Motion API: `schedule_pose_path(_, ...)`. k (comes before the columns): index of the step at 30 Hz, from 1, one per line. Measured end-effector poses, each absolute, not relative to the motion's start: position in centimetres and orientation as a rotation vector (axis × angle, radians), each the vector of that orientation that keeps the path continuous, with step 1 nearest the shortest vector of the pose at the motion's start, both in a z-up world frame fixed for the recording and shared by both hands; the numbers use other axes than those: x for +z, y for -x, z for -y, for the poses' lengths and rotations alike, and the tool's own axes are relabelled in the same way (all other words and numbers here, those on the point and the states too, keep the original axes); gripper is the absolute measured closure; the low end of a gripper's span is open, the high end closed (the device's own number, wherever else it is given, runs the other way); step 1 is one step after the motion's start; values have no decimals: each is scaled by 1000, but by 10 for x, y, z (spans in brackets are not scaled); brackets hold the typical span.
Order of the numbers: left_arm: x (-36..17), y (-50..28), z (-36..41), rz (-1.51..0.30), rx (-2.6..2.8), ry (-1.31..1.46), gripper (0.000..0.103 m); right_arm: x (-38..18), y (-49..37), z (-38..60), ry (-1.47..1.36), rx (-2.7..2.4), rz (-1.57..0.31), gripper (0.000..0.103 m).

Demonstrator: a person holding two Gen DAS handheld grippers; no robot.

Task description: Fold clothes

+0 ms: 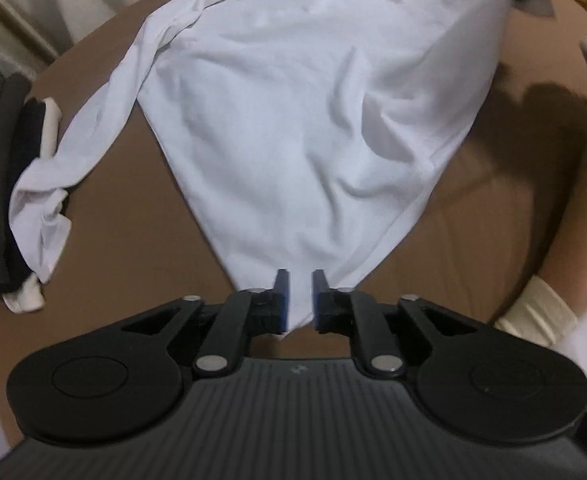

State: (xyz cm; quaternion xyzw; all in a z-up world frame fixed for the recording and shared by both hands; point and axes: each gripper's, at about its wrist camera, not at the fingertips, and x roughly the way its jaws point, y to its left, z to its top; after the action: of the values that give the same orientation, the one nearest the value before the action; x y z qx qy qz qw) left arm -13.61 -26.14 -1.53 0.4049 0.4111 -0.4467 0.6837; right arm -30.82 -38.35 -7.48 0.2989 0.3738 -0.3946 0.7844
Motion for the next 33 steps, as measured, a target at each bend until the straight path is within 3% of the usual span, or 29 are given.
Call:
schedule_pose_path(1, -6, 136, 261, -907, -1002, -900, 68, -74, 317, 390, -712, -837, -764, 75)
schedule_pose_path(3, 15, 132, 261, -879, -1007, -877, 55, -78, 333, 401, -832, -805, -677, 73)
schedule_pose_path(5, 39, 124, 267, -868, -1004, -853, 53, -82, 346, 409, -935, -766, -591, 71)
schedule_pose_path(8, 74, 112, 287, -846, -979, -847, 46, -90, 364, 421, -1086, -685, -424, 58)
schedule_pose_path(9, 87, 107, 295, -837, -967, -850, 39, -92, 370, 425, -1135, -655, -367, 56)
schedule_pose_path(12, 122, 95, 320, -800, -963, -884, 34, -100, 376, 439, -1253, -557, -264, 56)
schedule_pose_path(18, 153, 87, 366, -740, -939, -939, 25, -94, 349, 458, -1185, -619, -447, 52)
schedule_pose_path(22, 132, 92, 398, -725, -969, -916, 24, -71, 327, 492, -1047, -636, -582, 53)
schedule_pose_path(26, 99, 95, 431, -716, -965, -880, 24, -42, 331, 548, -1050, -797, -560, 52)
schedule_pose_path(33, 66, 102, 489, -626, -1005, -908, 24, -98, 320, 580, -1195, -820, -747, 53)
